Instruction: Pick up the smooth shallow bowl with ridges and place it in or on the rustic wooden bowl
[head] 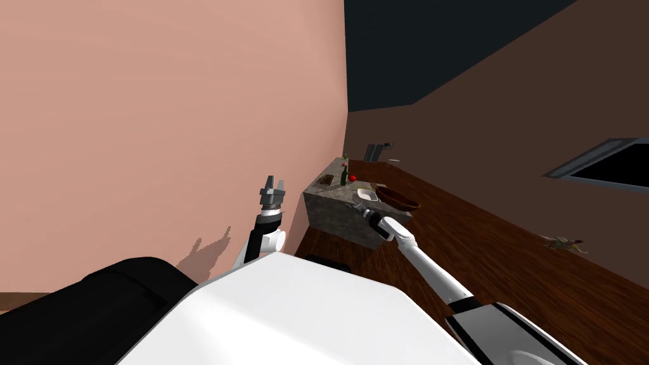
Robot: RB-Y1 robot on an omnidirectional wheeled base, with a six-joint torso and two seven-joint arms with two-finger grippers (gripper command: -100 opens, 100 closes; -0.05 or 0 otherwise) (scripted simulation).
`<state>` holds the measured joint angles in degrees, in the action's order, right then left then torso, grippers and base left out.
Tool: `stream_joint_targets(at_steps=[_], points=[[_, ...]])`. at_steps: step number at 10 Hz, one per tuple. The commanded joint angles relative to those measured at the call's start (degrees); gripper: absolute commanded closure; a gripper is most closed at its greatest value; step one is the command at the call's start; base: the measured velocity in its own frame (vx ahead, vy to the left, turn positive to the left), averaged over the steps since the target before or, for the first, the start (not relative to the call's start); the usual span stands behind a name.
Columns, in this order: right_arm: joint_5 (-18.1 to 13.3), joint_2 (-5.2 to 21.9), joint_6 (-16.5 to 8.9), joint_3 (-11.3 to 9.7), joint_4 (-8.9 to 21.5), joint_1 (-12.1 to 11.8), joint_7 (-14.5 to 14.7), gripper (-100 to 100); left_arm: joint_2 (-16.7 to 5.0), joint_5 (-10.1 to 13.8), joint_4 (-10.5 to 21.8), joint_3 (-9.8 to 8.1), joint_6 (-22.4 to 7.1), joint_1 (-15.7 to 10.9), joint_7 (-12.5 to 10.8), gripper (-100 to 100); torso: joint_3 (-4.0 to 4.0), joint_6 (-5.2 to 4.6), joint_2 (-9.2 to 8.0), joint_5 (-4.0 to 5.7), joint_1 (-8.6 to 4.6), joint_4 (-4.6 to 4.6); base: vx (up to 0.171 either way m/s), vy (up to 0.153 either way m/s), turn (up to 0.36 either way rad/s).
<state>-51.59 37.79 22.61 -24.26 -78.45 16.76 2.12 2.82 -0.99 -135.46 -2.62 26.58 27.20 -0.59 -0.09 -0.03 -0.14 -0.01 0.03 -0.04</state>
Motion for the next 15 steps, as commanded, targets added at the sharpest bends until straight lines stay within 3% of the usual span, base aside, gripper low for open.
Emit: stream_joint_targets(at_steps=[1,2,3,6,7,8,9,10,12,14,15], points=[[-2.2,0.9,0.2,-0.6,2.4,1.0,0.2,-100,0.0,0.0,0.0,0.0,0.0,0.0,0.0,0,0.0,0.0,0.0,0.0,0.0,0.0,-0.026,0.023,0.092],[-4.3,2.8,0.2,-1.9,4.3,2.9,0.3,-100,0.0,0.0,0.0,0.0,0.0,0.0,0.0,0,0.02,-0.03,0.03,0.01,-0.04,0.01,-0.032,0.026,0.167],[-5.3,2.8,0.2,-1.9,5.3,2.9,0.3,-100,0.0,0.0,0.0,0.0,0.0,0.0,0.0,0,0.01,-0.01,0.02,0.01,-0.04,0.01,-0.025,0.018,0.064],[-10.3,6.5,0.0,-4.5,10.9,6.4,0.3,-100,0.0,0.0,0.0,-0.01,0.0,0.0,0.0,0,0.04,-0.04,0.07,0.02,-0.07,0.02,-0.017,0.022,0.129],[-11.1,6.5,0.0,-4.5,11.0,6.4,0.3,-100,0.0,0.0,0.0,0.0,0.0,0.0,0.0,0,0.04,-0.03,0.07,0.02,-0.07,0.02,-0.015,0.014,0.071],[-13.1,8.3,0.0,-5.7,13.7,7.9,0.4,-100,0.0,0.0,0.0,-0.01,0.0,0.0,0.0,0,0.04,-0.05,0.08,0.02,-0.09,0.02,-0.009,0.014,0.14],[-13.9,8.3,0.0,-5.7,13.8,7.9,0.4,-100,0.0,0.0,0.0,0.0,0.0,0.0,0.0,0,0.05,-0.02,0.1,0.02,-0.09,0.02,-0.003,0.008,0.083],[-16.4,10.0,-0.1,-7.0,15.2,9.4,0.4,-100,0.0,0.0,0.0,-0.01,0.0,0.0,0.0,0,0.07,-0.05,0.11,0.03,-0.11,0.03,-0.001,0.015,0.167],[-16.6,10.0,-0.1,-7.0,16.5,9.4,0.4,-100,0.0,0.0,0.0,-0.01,0.0,0.0,0.0,0,0.08,-0.06,0.13,0.03,-0.12,0.03,0.002,0.005,0.024],[-20.6,13.3,-0.3,-9.3,21.3,11.9,0.4,-100,0.0,0.0,0.0,-0.01,0.0,0.0,0.0,0,0.08,-0.02,0.15,0.03,-0.12,0.04,0.007,0.009,0.188],[-20.7,13.2,-0.3,-8.9,21.7,11.9,1.7,-100,0.0,0.0,0.0,-0.01,0.0,0.0,0.0,0,0.11,-0.03,0.19,0.03,-0.13,0.04,0.014,0.002,0.08]])
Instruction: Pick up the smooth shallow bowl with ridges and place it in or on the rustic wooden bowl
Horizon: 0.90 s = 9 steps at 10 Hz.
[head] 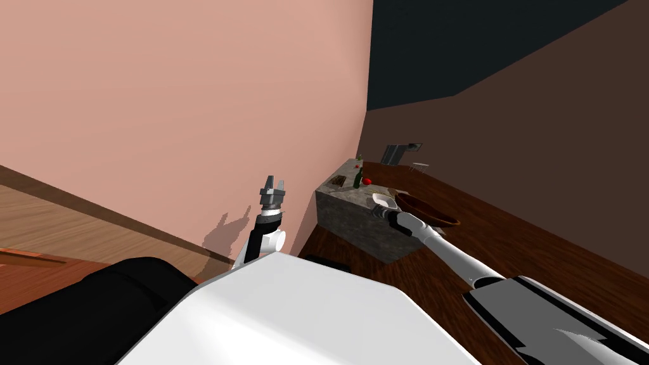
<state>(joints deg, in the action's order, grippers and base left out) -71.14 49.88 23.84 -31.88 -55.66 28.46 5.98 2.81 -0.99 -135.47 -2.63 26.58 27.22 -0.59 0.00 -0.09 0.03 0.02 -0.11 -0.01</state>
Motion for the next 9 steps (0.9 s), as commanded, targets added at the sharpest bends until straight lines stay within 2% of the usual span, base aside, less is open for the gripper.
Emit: stream_joint_targets(at_steps=[1,2,3,5,6,7,8,9], points=[[-2.0,1.3,-1.5,-1.6,-1.1,0.2,-2.9,-100,0.0,0.0,0.0,0.0,0.0,0.0,0.0,0,0.0,0.0,0.0,0.0,0.0,0.0,0.007,0.0,-0.016],[-2.0,1.3,-1.5,-1.6,-1.1,0.2,-3.4,-100,0.0,0.0,0.0,0.0,0.0,0.0,0.0,0,-0.01,-0.01,-0.02,0.01,-0.01,0.0,0.0,0.001,-0.017],[-4.3,2.9,-1.6,-2.7,1.3,1.2,-3.4,-100,0.0,0.0,0.0,0.0,0.0,0.0,0.0,0,-0.02,0.0,-0.05,0.01,-0.01,-0.01,0.006,0.005,0.161],[-4.3,2.9,-1.6,-2.7,1.3,1.2,-3.4,-100,0.0,0.0,0.0,0.0,0.0,0.0,0.0,0,-0.01,0.01,-0.01,0.01,-0.01,0.0,0.008,-0.002,0.029],[-6.5,4.3,-1.6,-3.7,3.5,2.2,-3.4,-100,0.0,0.0,0.0,0.0,0.0,0.0,0.0,0,-0.01,-0.01,-0.02,0.02,-0.01,0.0,0.01,0.004,0.127],[-6.5,4.3,-1.6,-3.7,3.5,2.2,-3.4,-100,0.0,0.0,0.0,0.0,0.0,0.0,0.0,0,-0.01,0.02,-0.02,0.0,-0.01,0.0,0.013,-0.004,0.079],[-8.5,5.7,-1.7,-4.7,5.5,3.0,-3.5,-100,0.0,0.0,0.0,0.0,0.0,0.0,0.0,0,0.0,0.01,0.0,0.01,-0.01,0.0,0.021,0.0,0.136],[-8.5,5.7,-1.7,-4.7,5.7,3.0,-3.5,-100,0.0,0.0,0.0,0.0,0.0,0.0,0.0,0,0.01,0.01,0.02,0.01,-0.02,0.0,0.019,-0.005,0.063]])
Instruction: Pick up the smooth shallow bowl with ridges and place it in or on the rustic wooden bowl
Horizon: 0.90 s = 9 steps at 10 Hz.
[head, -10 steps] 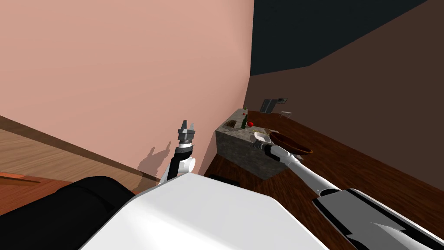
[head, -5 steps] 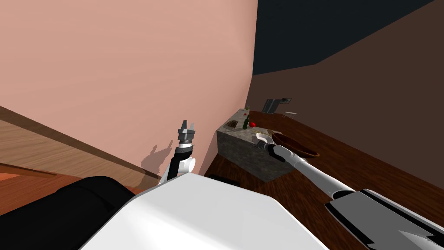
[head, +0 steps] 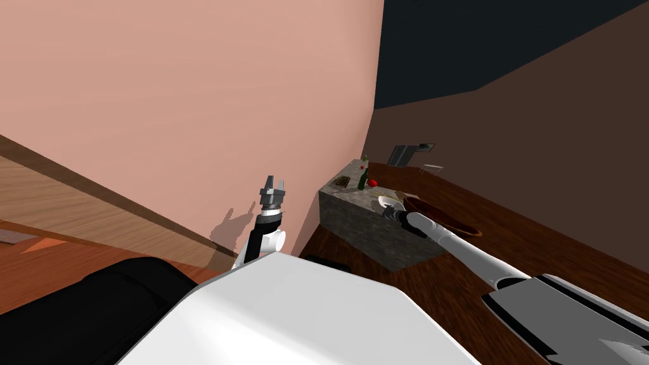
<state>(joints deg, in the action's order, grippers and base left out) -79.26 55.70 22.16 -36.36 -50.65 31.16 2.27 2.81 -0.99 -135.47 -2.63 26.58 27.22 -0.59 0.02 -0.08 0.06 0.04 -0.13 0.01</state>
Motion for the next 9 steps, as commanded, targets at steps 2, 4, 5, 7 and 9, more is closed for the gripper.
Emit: stream_joint_targets(at_steps=[2,4,5,7,9], points=[[-4.0,2.3,-0.1,-2.1,4.5,1.5,0.2,-100,0.0,0.0,0.0,0.0,0.0,0.0,0.0,0,0.0,0.01,0.0,0.0,-0.01,0.0,0.022,-0.006,0.151],[-7.0,4.2,0.0,-3.7,7.5,2.1,0.2,-100,0.0,0.0,0.0,0.0,0.0,0.0,0.0,0,0.04,0.0,0.07,0.0,-0.02,0.01,0.043,-0.015,0.144],[-7.0,4.2,0.0,-3.7,7.5,2.1,0.2,-100,0.0,0.0,0.0,0.0,0.0,0.0,0.0,0,0.05,-0.02,0.08,0.01,-0.07,0.02,0.029,-0.017,0.044],[-9.2,5.5,0.1,-5.1,9.9,2.3,0.2,-100,0.0,0.0,0.0,0.0,0.0,0.0,0.0,0,-0.01,-0.02,-0.02,0.01,-0.02,0.0,0.015,-0.009,0.075],[-11.1,6.1,0.3,-6.6,11.8,1.9,0.1,-100,0.0,0.0,0.0,0.0,0.0,0.0,0.0,0,0.02,0.0,0.04,0.01,-0.03,0.01,0.037,-0.016,0.139]])
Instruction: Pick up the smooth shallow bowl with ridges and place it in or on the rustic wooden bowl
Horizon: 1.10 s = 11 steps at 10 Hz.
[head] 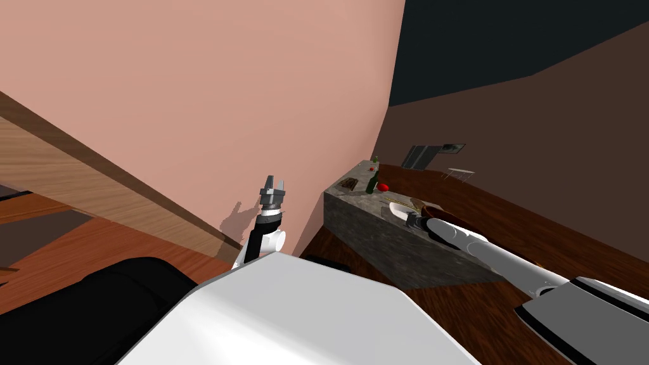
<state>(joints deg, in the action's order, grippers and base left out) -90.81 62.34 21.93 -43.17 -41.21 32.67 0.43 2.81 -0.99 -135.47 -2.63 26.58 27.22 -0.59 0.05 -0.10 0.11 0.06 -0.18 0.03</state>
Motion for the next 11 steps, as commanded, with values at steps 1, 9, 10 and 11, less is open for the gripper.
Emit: stream_joint_targets(at_steps=[1,9,10,11], points=[[0.4,-0.5,0.6,0.2,2.3,0.4,2.0,-100,0.0,0.0,0.0,0.0,0.0,0.0,0.0,0,0.0,0.0,0.0,0.0,0.0,0.0,0.025,-0.012,0.013],[0.7,-1.4,-0.2,0.3,3.0,-0.1,2.4,100,0.0,0.0,0.0,0.0,0.0,0.0,0.0,0,-0.07,0.03,-0.09,-0.06,0.08,-0.06,0.017,-0.006,0.004],[0.7,-1.3,-0.3,0.3,3.0,-0.1,2.4,100,0.0,0.0,0.0,0.0,0.0,0.0,0.0,0,-0.07,0.0,-0.12,-0.03,0.09,-0.04,0.0,0.0,0.0],[0.7,-1.3,-0.3,0.3,3.0,-0.1,2.4,100,0.0,0.0,0.0,0.0,0.0,0.0,0.0,0,-0.09,0.0,-0.14,-0.04,0.09,-0.05,0.0,0.0,0.0]])
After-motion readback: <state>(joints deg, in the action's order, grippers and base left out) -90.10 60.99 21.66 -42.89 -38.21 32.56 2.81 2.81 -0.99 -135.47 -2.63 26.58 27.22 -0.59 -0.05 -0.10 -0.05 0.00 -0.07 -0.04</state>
